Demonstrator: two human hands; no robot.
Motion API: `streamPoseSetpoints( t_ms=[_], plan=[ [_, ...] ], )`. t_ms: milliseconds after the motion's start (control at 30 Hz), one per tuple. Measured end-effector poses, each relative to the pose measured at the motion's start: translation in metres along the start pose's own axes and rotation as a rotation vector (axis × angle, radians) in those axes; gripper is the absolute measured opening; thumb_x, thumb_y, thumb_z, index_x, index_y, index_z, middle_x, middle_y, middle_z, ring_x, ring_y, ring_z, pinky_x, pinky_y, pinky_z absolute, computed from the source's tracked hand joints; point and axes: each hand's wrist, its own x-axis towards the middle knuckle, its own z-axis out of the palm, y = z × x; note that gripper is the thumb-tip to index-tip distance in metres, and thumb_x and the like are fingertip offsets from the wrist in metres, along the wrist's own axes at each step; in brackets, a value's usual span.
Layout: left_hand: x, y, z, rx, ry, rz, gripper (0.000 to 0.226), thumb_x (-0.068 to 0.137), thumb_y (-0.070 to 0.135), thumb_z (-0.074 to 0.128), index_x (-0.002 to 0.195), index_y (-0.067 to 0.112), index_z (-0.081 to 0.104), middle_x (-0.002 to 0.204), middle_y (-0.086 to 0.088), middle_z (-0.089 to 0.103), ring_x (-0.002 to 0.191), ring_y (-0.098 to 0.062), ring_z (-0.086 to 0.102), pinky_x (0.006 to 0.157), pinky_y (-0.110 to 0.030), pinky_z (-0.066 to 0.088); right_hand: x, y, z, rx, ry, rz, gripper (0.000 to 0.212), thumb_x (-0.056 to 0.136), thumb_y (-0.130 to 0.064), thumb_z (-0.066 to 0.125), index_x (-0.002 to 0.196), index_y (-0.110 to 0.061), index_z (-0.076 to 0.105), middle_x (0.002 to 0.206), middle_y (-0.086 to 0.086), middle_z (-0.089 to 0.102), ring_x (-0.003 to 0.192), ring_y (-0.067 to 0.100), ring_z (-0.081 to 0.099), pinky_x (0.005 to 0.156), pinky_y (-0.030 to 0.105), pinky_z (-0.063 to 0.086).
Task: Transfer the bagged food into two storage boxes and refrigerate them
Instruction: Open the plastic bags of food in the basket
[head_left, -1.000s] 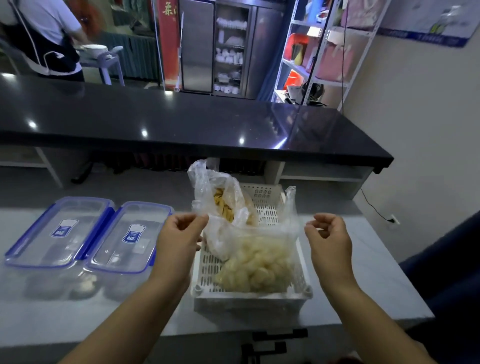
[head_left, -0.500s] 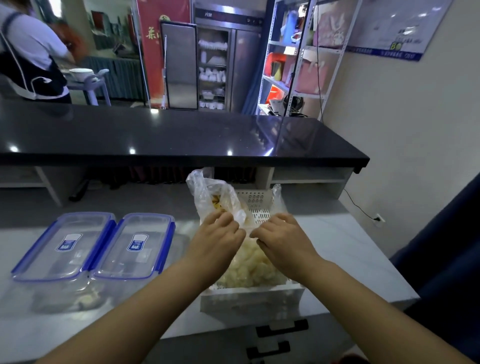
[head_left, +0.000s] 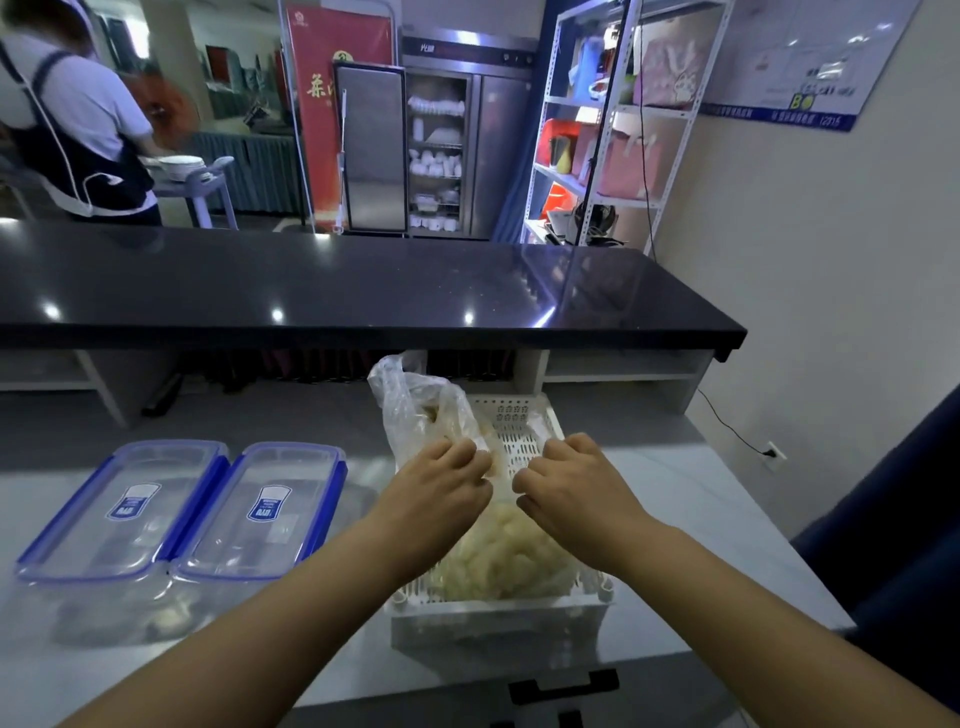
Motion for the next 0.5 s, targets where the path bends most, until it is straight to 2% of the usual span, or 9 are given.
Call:
streamPoseSetpoints(
  t_ms=[67,133,233,333,367,433,467,500],
  plan=[
    [-0.003,0.003,0.003,-0.038,0.027,0.078,0.015,0.059,0.025,0.077,0.071,0.022,0.068,0.082,0.005,0.062,0.081,-0.013,0.056,0.072,-0.026,0.050,-0.004,0.003,-0.002,0.054,0.037,-0.026,0.021,0.086,-0.038,0.060,0.073,-0.022,0.065,0.068,-0.006,0.066,0.065,0.016,0.055,0.069,0.031,0.044],
    [-0.004,0.005,0.004,-0.098,0.042,0.146,0.011,0.069,0.027,0.073,0.078,0.022,0.069,0.089,0.006,0.064,0.091,-0.013,0.057,0.082,-0.027,0.051,-0.008,0.007,-0.003,0.141,0.045,-0.033,0.032,0.089,-0.043,0.051,0.071,-0.021,0.065,0.065,-0.005,0.064,0.060,0.014,0.051,0.066,0.030,0.041],
    [0.002,0.006,0.000,-0.177,-0.036,0.169,0.008,0.076,0.022,0.068,0.084,0.021,0.067,0.082,0.006,0.066,0.082,-0.012,0.057,0.080,-0.026,0.052,-0.010,0.014,-0.005,0.217,-0.138,0.040,0.051,0.093,-0.052,0.024,0.069,-0.022,0.058,0.067,-0.003,0.061,0.059,0.014,0.044,0.068,0.031,0.035],
    [0.006,0.007,0.001,-0.266,-0.132,0.104,0.010,0.086,0.018,0.055,0.094,0.019,0.061,0.080,0.003,0.067,0.074,-0.016,0.055,0.077,-0.028,0.044,-0.014,0.023,0.003,0.176,-0.254,0.118,0.048,0.095,-0.053,0.025,0.067,-0.024,0.051,0.067,-0.005,0.055,0.056,0.014,0.047,0.059,0.028,0.040],
    [0.006,0.007,0.003,-0.287,-0.160,0.075,0.012,0.089,0.021,0.050,0.095,0.020,0.060,0.080,0.003,0.067,0.073,-0.016,0.055,0.078,-0.029,0.042,-0.015,0.027,0.004,0.167,-0.293,0.151,0.046,0.095,-0.051,0.029,0.070,-0.023,0.055,0.070,-0.006,0.057,0.058,0.014,0.050,0.058,0.028,0.044],
    [0.006,0.006,0.005,-0.325,-0.200,-0.013,0.029,0.095,0.035,0.037,0.084,0.023,0.060,0.069,0.004,0.062,0.067,-0.016,0.052,0.073,-0.029,0.040,-0.016,0.033,0.006,0.165,-0.340,0.193,0.035,0.093,-0.047,0.039,0.089,-0.025,0.065,0.088,-0.005,0.067,0.071,0.016,0.059,0.064,0.029,0.049],
    [0.007,0.006,0.006,-0.346,-0.218,-0.074,0.041,0.096,0.043,0.031,0.075,0.022,0.059,0.062,0.004,0.058,0.064,-0.015,0.050,0.068,-0.029,0.035,-0.018,0.036,0.007,0.179,-0.351,0.203,0.031,0.089,-0.048,0.045,0.102,-0.028,0.065,0.102,-0.006,0.068,0.081,0.016,0.062,0.069,0.030,0.050],
    [0.008,0.006,0.007,-0.344,-0.242,-0.136,0.051,0.096,0.049,0.026,0.068,0.021,0.059,0.059,0.003,0.055,0.064,-0.015,0.049,0.064,-0.029,0.031,-0.019,0.038,0.007,0.191,-0.371,0.211,0.038,0.084,-0.051,0.051,0.115,-0.031,0.060,0.114,-0.009,0.064,0.091,0.016,0.062,0.072,0.031,0.050]
  ],
)
